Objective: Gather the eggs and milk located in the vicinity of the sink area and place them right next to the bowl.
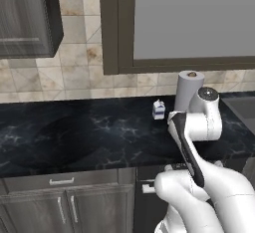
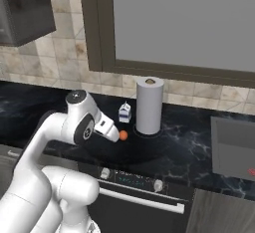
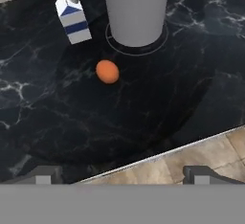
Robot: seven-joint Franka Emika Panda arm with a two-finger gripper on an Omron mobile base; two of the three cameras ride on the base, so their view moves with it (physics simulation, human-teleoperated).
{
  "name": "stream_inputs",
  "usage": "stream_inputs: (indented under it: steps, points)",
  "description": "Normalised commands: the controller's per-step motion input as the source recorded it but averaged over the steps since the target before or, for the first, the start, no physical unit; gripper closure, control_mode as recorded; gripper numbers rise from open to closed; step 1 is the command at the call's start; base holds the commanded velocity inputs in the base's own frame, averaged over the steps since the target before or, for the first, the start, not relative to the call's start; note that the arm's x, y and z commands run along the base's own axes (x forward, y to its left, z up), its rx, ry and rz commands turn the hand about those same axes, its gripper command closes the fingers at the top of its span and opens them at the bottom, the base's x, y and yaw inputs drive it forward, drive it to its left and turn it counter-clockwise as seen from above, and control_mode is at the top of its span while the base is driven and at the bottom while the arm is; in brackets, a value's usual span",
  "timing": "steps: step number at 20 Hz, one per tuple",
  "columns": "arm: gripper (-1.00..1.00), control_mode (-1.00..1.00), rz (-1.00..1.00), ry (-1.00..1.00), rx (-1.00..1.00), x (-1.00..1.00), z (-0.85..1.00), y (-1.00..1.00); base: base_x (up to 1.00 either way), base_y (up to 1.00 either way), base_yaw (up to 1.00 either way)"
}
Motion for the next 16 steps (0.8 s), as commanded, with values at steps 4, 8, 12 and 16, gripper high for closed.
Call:
stream_inputs:
  steps: [4, 8, 12, 16]
  points:
    - [-1.00, -1.00, 0.31, 0.10, -0.01, 0.04, 0.00, 0.00, 0.00, 0.00, 0.00]
    - [-1.00, -1.00, 0.16, 0.00, -0.05, 0.11, 0.00, 0.03, 0.00, 0.00, 0.00]
    - [-1.00, -1.00, 0.03, 0.00, -0.08, 0.04, 0.00, 0.11, 0.00, 0.00, 0.00]
    - [-1.00, -1.00, 0.00, 0.00, -0.09, 0.01, 0.00, 0.13, 0.00, 0.00, 0.00]
